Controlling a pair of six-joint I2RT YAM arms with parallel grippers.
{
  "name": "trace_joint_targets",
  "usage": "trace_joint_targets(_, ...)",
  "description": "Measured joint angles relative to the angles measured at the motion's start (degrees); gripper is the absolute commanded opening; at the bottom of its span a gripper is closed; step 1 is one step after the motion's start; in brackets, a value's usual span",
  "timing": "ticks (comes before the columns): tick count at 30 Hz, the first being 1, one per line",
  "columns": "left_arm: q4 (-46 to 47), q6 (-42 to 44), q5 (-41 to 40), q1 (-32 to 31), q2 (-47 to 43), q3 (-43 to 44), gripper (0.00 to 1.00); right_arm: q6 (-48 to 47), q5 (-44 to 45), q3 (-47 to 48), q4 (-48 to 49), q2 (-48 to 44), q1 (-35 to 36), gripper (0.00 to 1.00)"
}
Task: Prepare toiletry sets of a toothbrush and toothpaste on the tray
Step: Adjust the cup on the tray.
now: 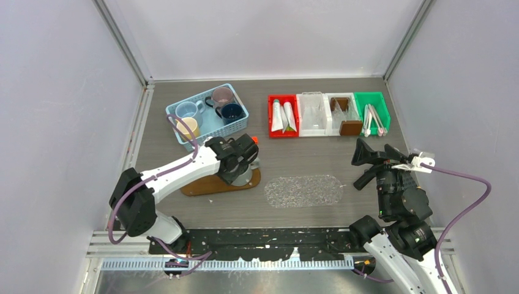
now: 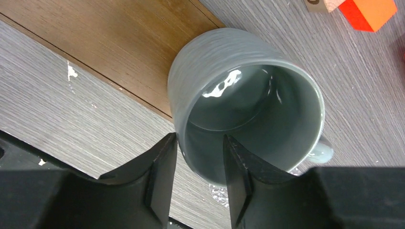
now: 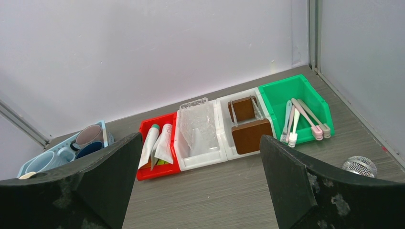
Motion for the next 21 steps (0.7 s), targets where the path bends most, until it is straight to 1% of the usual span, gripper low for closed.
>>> trace_joint_targets(6,-0.3,-1.5,-0.1,0.0,0.4,0.0,0.17,0.0,0.0,-0.2,0.0,0.0,0.0,1.00)
trace_joint_targets(9,0.0,-1.9,-0.4,0.1,0.3,0.0,0.02,0.0,0.0,-0.2,0.0,-0.2,0.0,1.00)
trace_joint_targets(10,-0.6,-1.7,-0.2,0.0,0.2,0.0,0.00,0.0,0.0,-0.2,0.0,-0.2,0.0,1.00)
trace_joint_targets(17,-2.3,-0.4,-0.1,0.2,-1.7,-0.5,0.00,0.0,0.0,-0.2,0.0,-0.3,0.0,1.00)
trace_joint_targets(21,-4.4,6.6,-0.3,2.2,-4.4,0.2,0.00,0.0,0.0,-0.2,0.0,-0.3,0.0,1.00)
